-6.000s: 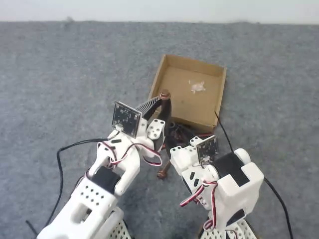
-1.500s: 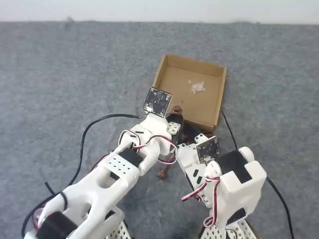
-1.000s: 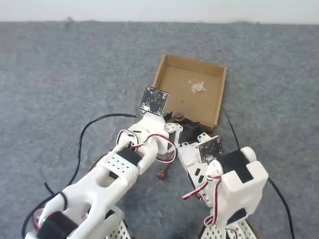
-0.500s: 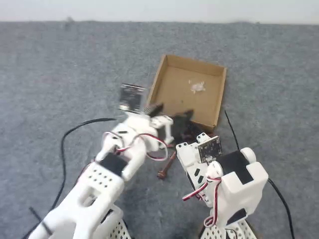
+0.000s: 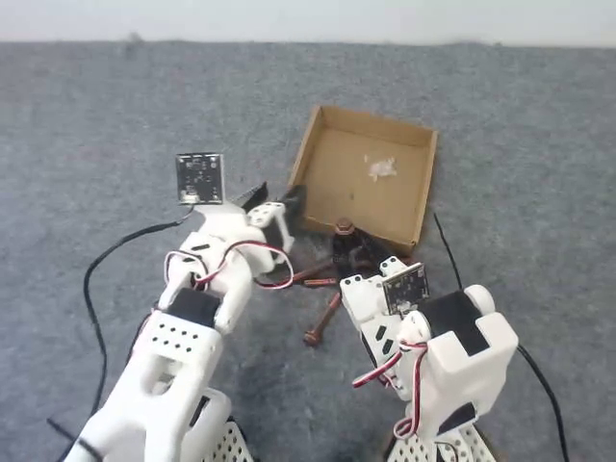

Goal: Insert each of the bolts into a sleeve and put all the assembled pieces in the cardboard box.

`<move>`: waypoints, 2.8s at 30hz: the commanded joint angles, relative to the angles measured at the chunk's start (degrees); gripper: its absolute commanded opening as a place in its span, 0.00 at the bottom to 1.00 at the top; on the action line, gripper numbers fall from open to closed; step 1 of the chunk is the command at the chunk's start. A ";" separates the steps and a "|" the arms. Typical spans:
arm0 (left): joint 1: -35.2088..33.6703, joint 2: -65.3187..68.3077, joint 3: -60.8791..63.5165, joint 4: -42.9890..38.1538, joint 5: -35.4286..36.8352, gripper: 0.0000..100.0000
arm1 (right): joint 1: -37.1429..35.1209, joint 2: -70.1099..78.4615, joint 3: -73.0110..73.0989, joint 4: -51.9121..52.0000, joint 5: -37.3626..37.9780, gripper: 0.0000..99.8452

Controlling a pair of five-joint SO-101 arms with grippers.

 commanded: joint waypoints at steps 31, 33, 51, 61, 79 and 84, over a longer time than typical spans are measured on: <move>-12.40 -5.01 11.21 6.24 -9.67 0.01 | 4.09 -2.77 1.93 -5.23 1.05 0.01; -12.40 -5.01 10.68 7.91 -9.58 0.01 | 4.44 -2.77 1.93 -5.32 1.05 0.01; -15.74 -4.92 7.69 16.62 -10.29 0.11 | 7.08 -2.86 2.02 -4.35 3.43 0.00; -15.56 -4.92 7.43 16.70 -11.25 0.01 | 8.48 -15.69 4.04 7.96 3.87 0.00; -16.00 29.01 -18.33 35.08 -22.33 0.01 | 12.97 -73.80 1.05 88.84 -2.37 0.00; -16.00 32.97 -21.32 38.51 -31.03 0.01 | 12.62 -84.79 -5.54 111.60 -2.46 0.00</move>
